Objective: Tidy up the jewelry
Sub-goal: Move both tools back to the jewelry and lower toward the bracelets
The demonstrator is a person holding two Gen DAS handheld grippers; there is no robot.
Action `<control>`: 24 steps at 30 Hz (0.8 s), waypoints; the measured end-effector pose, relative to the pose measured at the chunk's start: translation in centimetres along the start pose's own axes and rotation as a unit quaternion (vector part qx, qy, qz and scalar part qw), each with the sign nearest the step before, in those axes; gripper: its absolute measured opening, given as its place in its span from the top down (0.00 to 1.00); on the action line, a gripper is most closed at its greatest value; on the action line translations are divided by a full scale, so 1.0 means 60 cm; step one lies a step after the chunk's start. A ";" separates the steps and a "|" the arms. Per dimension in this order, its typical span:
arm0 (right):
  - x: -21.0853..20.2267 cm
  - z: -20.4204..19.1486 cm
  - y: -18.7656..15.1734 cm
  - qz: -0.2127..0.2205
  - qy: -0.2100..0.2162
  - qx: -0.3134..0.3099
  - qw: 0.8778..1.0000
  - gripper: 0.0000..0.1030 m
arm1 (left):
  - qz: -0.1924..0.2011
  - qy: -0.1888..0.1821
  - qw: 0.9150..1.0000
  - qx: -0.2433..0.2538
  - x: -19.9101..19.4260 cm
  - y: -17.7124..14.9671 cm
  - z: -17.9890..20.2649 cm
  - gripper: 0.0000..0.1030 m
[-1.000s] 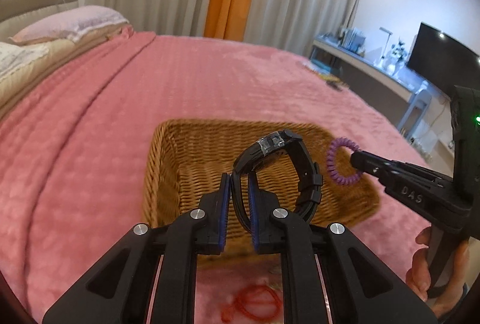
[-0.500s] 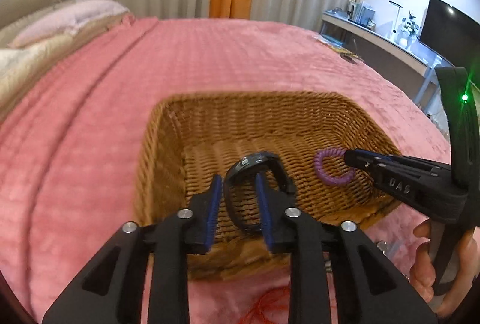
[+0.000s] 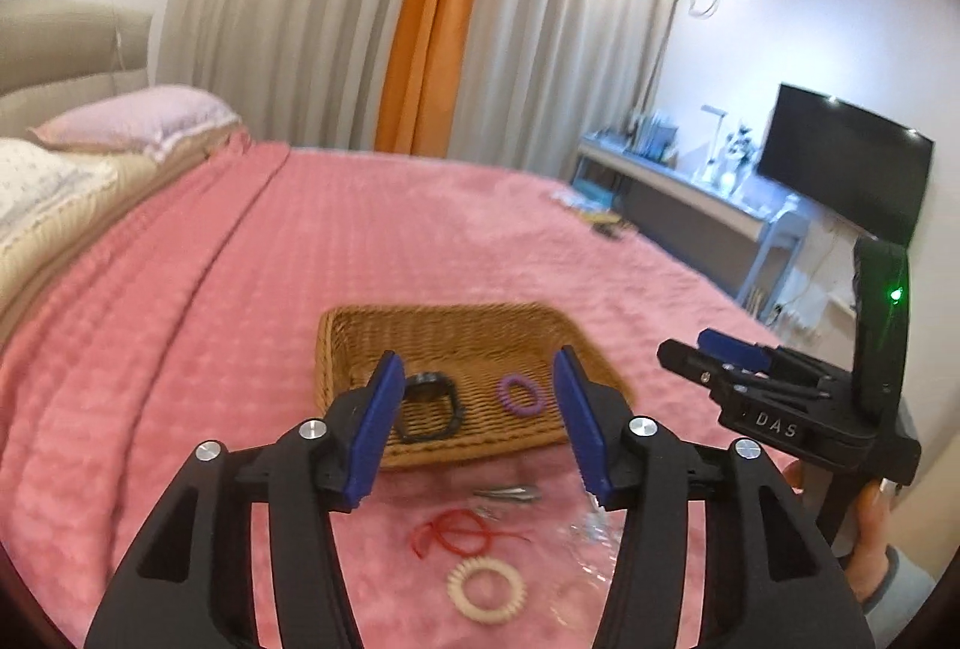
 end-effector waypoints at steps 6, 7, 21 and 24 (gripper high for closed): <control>-0.060 -0.003 -0.049 0.018 0.001 -0.010 1.000 0.46 | 0.019 -0.013 1.000 0.009 -0.067 -0.047 0.030 0.41; -0.060 -0.003 -0.061 0.016 -0.001 -0.011 1.000 0.46 | 0.019 -0.015 1.000 0.007 -0.070 -0.063 0.031 0.40; 0.054 0.017 -0.233 -0.081 -0.007 0.023 0.996 0.47 | -0.089 0.009 0.995 -0.033 0.061 -0.228 -0.044 0.31; 0.067 0.013 -0.252 -0.104 -0.010 0.015 0.994 0.47 | -0.103 0.010 0.994 -0.033 0.075 -0.244 -0.044 0.32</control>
Point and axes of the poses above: each gripper's, at about its wrist camera, not at the fingertips, and x roughly the way its jaws point, z to its right, y to its top, the point moved 10 cm from there along x, roughly the way its jaws point, and after that the axes turned 5 degrees about y, right-handed, at the moved point
